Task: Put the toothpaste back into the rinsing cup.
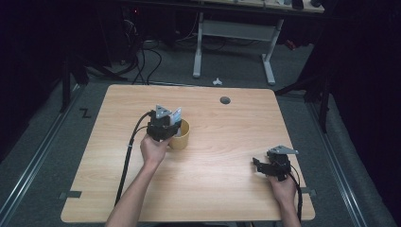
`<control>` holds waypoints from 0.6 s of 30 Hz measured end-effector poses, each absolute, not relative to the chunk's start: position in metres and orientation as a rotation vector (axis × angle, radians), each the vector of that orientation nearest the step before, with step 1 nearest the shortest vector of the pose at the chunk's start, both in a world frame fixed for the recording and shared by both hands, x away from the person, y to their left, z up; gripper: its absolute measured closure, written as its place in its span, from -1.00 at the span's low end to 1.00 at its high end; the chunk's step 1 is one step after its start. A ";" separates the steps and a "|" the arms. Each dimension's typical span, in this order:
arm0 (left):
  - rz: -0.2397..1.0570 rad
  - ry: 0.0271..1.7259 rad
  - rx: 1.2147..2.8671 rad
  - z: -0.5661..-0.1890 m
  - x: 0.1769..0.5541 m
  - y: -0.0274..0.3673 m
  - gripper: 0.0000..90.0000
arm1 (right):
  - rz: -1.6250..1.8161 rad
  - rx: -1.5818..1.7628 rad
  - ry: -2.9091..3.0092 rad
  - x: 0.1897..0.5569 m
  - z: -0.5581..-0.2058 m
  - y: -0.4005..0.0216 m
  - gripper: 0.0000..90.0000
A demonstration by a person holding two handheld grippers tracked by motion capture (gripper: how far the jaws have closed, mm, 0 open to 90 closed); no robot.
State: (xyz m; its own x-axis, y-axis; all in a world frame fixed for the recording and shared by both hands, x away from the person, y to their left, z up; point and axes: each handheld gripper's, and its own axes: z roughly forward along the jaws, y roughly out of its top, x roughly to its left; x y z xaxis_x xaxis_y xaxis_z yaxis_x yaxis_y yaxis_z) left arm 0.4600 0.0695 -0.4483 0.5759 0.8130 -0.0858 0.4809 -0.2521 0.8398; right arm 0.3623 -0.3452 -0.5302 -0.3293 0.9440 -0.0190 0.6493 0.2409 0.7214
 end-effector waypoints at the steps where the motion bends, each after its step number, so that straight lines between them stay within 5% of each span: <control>1: 0.463 1.044 1.907 -0.449 0.460 0.069 0.50 | 0.864 1.454 2.064 0.362 -0.530 -0.345 -0.34; 18: 0.474 1.029 1.948 -0.451 0.458 0.066 0.47 | 0.863 1.453 2.065 0.362 -0.530 -0.345 -0.34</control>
